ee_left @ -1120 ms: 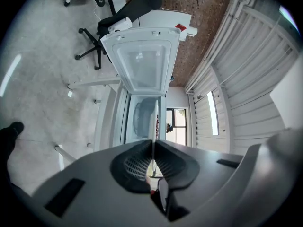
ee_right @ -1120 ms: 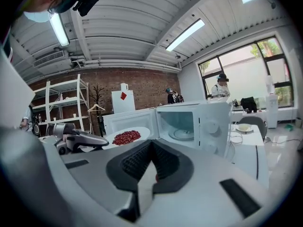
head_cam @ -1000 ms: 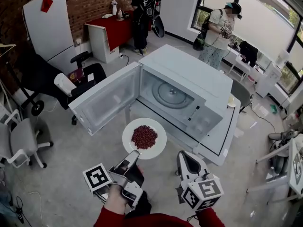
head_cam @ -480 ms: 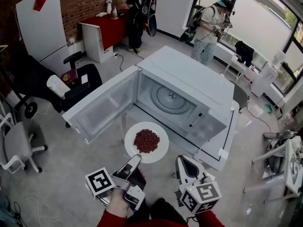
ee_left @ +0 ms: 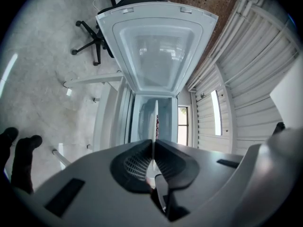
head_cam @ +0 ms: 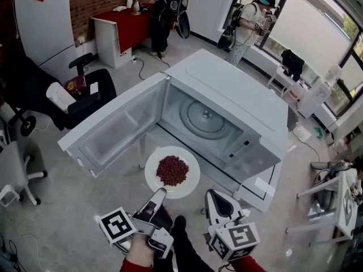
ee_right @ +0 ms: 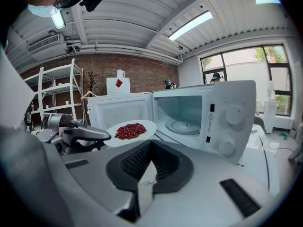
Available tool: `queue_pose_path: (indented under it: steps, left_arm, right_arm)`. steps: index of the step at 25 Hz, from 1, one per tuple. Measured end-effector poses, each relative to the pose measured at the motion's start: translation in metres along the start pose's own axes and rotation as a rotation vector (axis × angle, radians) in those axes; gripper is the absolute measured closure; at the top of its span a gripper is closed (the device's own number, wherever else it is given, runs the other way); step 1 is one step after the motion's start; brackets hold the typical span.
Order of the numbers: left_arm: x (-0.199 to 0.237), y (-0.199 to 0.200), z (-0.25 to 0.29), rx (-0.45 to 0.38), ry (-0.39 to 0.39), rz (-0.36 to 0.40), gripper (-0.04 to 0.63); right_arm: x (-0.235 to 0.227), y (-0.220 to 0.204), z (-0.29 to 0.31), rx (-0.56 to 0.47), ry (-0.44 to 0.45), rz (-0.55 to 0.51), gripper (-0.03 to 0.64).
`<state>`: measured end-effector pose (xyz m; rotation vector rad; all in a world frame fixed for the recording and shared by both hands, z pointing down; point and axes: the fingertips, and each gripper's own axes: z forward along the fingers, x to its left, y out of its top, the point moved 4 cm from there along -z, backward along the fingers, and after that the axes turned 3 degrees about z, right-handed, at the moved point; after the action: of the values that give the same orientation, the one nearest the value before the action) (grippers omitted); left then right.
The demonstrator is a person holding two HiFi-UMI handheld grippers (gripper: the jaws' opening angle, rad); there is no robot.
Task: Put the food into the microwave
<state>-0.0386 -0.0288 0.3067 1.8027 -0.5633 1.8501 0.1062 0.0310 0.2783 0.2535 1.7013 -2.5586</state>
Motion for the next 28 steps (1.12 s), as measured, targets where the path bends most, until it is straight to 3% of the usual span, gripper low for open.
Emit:
queue_pose_path:
  steps: [9, 14, 20, 28]
  left_arm:
    - [0.024, 0.003, 0.045, 0.037, 0.033, 0.024, 0.571]
    - [0.029, 0.012, 0.077, 0.062, -0.004, 0.055, 0.571]
    - [0.036, 0.016, 0.125, 0.081, -0.039, 0.032, 0.571]
    - [0.043, 0.027, 0.146, 0.074, -0.020, 0.079, 0.571]
  right_arm:
    - [-0.022, -0.002, 0.024, -0.003, -0.048, -0.064, 0.603]
    - [-0.037, -0.004, 0.044, -0.012, -0.081, -0.097, 0.603]
    - [-0.061, 0.000, 0.072, 0.039, -0.111, -0.121, 0.603]
    - [-0.062, -0.001, 0.089, 0.037, -0.099, -0.137, 0.603]
